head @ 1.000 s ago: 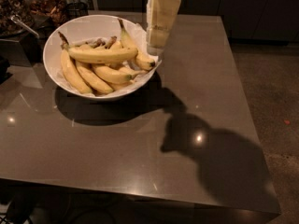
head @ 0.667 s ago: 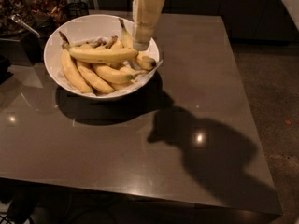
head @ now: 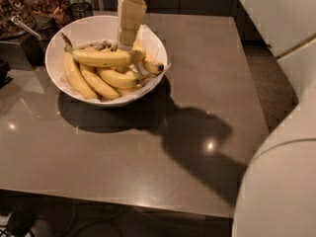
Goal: Pick banana from white bowl
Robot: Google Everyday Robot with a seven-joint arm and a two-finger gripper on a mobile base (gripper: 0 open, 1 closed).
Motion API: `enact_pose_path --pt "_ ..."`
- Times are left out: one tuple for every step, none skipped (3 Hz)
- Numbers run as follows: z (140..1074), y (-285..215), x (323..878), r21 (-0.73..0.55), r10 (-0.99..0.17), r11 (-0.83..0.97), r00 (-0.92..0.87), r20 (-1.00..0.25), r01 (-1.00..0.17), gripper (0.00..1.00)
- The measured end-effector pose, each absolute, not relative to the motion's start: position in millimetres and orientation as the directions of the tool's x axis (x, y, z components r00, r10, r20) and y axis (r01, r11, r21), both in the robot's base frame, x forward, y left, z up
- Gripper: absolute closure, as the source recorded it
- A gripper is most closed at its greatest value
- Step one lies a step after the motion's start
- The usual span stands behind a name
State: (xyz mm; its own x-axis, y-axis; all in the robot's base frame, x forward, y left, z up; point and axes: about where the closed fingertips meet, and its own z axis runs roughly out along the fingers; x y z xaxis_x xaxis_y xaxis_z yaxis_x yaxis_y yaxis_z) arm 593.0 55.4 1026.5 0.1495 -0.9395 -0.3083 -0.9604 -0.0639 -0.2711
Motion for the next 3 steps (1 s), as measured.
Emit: enact_pose_path --pt "1013.1 72.3 601.4 -0.236 -0.933 -0.072 0.149 -0.329 -0.969 0.25" --pt "999.8 85.0 611.4 -0.200 -0.929 -0.078 0.144 -0.341 -0.977 0.28" --pt "984.2 97.2 620.8 -0.160 -0.926 -0.083 0.135 -0.352 -0.984 0.32"
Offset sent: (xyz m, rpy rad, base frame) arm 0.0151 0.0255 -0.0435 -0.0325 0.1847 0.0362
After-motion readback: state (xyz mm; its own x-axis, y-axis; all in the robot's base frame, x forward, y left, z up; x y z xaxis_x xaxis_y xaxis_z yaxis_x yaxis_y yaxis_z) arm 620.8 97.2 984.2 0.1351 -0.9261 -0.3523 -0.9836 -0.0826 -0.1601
